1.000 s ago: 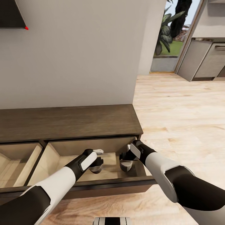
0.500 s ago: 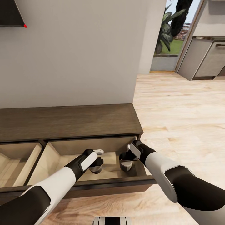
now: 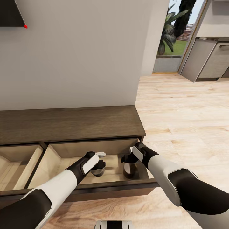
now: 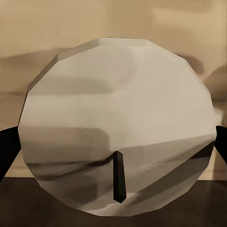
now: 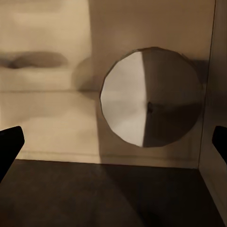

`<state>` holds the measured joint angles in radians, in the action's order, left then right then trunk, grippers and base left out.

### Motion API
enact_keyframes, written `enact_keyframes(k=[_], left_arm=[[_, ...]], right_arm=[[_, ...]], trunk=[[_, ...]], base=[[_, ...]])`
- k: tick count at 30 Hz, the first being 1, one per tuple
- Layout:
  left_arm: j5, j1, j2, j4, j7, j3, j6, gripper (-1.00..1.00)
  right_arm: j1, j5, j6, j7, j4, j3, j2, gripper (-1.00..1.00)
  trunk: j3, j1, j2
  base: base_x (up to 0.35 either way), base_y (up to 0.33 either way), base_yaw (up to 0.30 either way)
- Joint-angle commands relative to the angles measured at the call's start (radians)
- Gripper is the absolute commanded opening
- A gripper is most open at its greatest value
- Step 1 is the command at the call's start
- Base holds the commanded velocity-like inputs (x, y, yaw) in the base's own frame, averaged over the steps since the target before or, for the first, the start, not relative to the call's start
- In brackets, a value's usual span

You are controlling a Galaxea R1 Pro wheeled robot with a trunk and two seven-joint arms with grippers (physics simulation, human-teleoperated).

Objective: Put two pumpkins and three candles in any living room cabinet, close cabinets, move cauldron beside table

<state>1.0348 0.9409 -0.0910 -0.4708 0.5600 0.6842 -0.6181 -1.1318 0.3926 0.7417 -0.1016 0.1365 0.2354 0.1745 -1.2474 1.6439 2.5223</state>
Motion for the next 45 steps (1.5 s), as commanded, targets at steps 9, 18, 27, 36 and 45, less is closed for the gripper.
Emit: enact_keyframes(k=[9,18,27,36,45], left_arm=[[0.008,0.0,0.001,-0.002,0.008,0.007,-0.002,-1.0],[0.008,0.0,0.001,-0.002,0.008,0.006,-0.002,-1.0],[0.008,0.001,0.002,-0.002,0.008,0.004,-0.002,1.0],[0.008,0.001,0.001,-0.001,0.008,0.003,-0.003,1.0],[0.011,0.001,0.003,0.004,-0.058,0.003,-0.005,1.0]], right_arm=[[0.0,0.011,0.002,-0.008,0.002,0.005,0.0,1.0],[0.0,0.011,-0.001,-0.007,0.001,0.005,0.0,1.0],[0.0,0.011,-0.001,-0.007,0.001,0.005,0.0,1.0],[0.0,0.011,-0.001,-0.007,0.001,0.005,0.0,1.0],[0.0,0.011,-0.001,-0.007,0.002,0.005,0.0,1.0]], trunk=[[-0.001,0.0,0.0],[-0.001,0.0,0.0],[-0.001,0.0,0.0],[-0.001,0.0,0.0],[-0.001,0.0,0.0]], base=[[0.0,0.0,0.0],[0.0,0.0,0.0],[0.0,0.0,0.0],[0.0,0.0,0.0],[0.0,0.0,0.0]])
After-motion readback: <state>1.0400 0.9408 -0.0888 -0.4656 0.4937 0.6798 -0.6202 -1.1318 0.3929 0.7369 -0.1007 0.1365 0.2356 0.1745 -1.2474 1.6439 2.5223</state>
